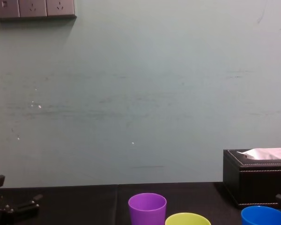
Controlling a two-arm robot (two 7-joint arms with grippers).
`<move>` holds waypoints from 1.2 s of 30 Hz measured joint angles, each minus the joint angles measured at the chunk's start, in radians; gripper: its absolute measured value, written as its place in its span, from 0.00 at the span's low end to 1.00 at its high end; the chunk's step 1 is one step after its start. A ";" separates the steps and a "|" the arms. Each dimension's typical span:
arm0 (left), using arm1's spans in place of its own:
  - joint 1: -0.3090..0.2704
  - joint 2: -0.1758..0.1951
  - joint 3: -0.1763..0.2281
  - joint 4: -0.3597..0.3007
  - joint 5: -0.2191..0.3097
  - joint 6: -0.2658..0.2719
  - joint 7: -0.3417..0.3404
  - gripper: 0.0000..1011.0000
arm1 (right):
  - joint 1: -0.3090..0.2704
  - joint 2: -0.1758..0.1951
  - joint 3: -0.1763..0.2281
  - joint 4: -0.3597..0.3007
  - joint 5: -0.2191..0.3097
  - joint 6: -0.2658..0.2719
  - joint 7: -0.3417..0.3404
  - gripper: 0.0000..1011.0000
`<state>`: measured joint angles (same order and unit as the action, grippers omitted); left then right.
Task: Stack the three plastic cups sequentially using one hand.
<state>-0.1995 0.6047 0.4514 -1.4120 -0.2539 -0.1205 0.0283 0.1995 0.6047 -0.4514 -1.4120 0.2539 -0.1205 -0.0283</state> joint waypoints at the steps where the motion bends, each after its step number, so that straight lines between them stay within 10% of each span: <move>1: 0.000 0.000 0.000 0.000 0.000 0.000 0.000 0.99 | 0.000 0.000 0.000 0.000 0.000 0.000 0.000 0.99; 22: 0.000 0.000 0.000 0.000 0.000 0.000 0.000 0.99 | -0.007 -0.008 0.010 -0.009 -0.023 0.003 -0.024 0.99; 36: 0.000 0.000 0.000 0.000 0.000 0.000 0.000 0.99 | -0.142 0.039 0.142 -0.152 0.041 0.047 -0.042 0.99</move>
<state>-0.1995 0.6047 0.4515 -1.4120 -0.2539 -0.1205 0.0283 0.0577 0.6437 -0.3097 -1.5638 0.2949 -0.0736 -0.0698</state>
